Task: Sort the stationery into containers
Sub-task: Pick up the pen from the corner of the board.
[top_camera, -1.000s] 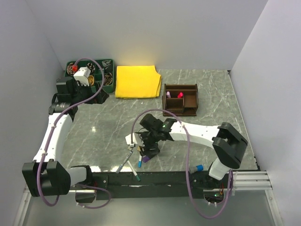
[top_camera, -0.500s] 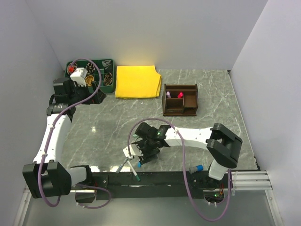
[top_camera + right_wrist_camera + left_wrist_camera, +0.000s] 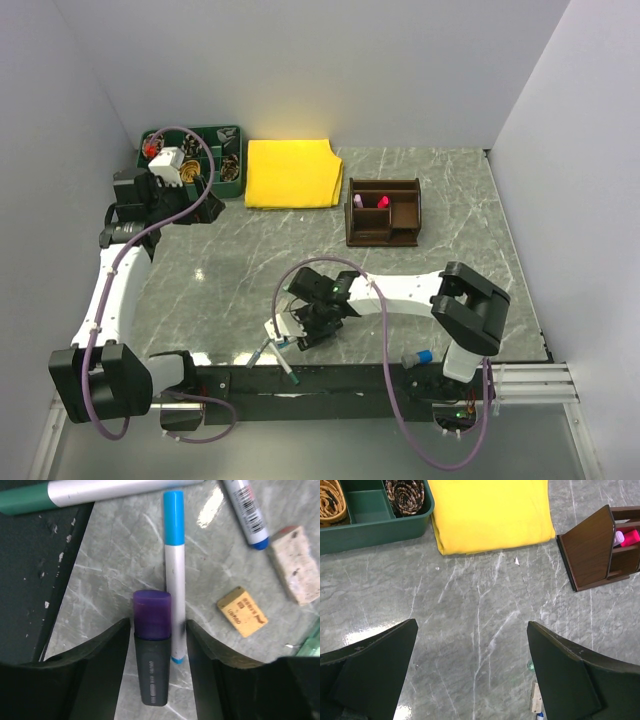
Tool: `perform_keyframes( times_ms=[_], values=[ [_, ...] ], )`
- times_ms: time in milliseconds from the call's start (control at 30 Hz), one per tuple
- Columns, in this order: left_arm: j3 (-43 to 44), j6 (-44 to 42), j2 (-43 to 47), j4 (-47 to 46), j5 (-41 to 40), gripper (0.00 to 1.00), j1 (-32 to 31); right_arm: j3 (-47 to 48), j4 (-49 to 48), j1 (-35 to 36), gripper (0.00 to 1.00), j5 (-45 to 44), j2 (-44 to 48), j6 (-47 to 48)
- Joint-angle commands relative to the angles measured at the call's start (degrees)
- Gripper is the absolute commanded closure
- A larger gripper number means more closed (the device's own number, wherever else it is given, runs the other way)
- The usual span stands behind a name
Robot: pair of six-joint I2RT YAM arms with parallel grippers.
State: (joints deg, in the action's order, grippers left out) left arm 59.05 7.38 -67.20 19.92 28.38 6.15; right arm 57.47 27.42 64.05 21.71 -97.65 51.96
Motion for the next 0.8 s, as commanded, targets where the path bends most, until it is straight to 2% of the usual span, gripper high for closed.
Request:
perform_keyframes(
  times_ms=[0,100,233,367,600,767],
  values=[
    [-0.42,0.80,1.37,-2.17,0.45,0.01,0.44,-2.53,-4.73,0.90,0.41,-2.20,2.71,-1.77],
    [-0.16,0.80,1.19,-2.26,0.45,0.01,0.35,-4.47,-8.87,1.25,0.37,-4.48,6.22,-3.26],
    [0.10,0.97,1.19,-2.43,0.53,0.01,0.35,-3.95,-8.71,1.16,0.34,-5.37,9.84,-4.68],
    [0.02,1.50,1.37,-2.87,0.80,0.01,0.35,-4.30,-7.65,1.16,0.41,-3.44,11.95,-5.12],
    [-0.07,1.32,1.98,-2.70,0.80,0.01,0.70,-0.97,-0.36,1.25,0.54,5.08,7.84,-2.04],
    [-0.95,0.97,3.12,-2.35,0.54,0.01,1.23,-1.05,-0.43,2.04,0.51,5.10,5.71,-2.39]
  ],
)
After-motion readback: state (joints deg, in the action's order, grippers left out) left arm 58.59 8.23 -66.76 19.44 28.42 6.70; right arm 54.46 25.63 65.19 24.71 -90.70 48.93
